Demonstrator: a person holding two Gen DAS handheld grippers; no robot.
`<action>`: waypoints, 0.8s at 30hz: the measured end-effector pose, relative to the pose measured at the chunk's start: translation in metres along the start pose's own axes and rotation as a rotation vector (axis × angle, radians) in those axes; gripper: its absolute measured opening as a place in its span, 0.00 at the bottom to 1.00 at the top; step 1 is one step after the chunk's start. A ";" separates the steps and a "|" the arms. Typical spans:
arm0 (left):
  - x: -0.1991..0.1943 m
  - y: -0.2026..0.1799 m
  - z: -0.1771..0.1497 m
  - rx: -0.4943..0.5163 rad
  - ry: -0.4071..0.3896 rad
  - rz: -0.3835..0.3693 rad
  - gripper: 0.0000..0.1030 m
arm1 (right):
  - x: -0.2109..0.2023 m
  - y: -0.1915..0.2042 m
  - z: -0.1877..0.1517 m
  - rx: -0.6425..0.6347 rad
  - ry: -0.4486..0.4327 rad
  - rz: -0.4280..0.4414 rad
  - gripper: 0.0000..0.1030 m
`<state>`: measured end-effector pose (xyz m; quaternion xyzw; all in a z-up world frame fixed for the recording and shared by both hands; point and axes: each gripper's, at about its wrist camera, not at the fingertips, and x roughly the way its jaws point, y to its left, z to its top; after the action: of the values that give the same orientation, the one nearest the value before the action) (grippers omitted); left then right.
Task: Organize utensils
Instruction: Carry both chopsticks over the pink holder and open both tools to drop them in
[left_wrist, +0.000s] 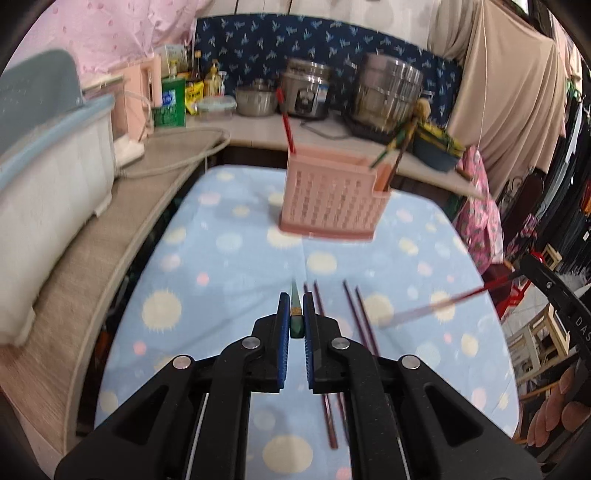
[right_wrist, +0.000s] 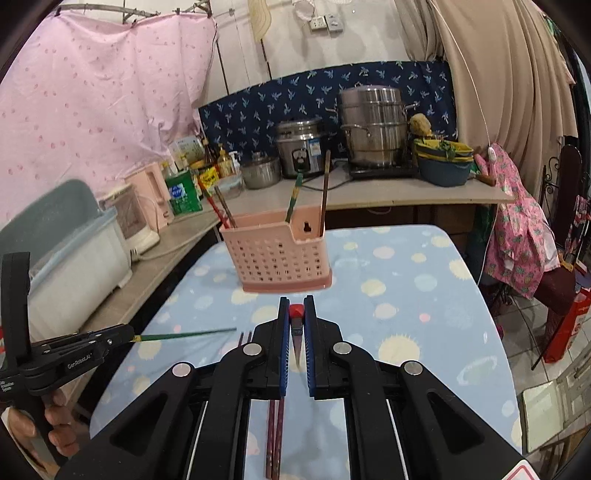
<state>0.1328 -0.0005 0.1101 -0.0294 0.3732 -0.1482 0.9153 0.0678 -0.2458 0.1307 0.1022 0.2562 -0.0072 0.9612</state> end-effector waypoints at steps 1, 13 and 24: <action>-0.002 -0.001 0.010 0.000 -0.014 -0.003 0.07 | 0.001 0.000 0.008 0.000 -0.013 0.001 0.07; -0.021 -0.010 0.147 -0.031 -0.189 -0.046 0.07 | 0.023 0.011 0.117 0.061 -0.180 0.096 0.07; -0.015 -0.028 0.242 -0.041 -0.411 -0.008 0.07 | 0.081 0.032 0.208 0.061 -0.280 0.112 0.07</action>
<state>0.2827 -0.0365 0.2987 -0.0792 0.1816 -0.1350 0.9708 0.2426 -0.2534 0.2731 0.1435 0.1131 0.0242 0.9829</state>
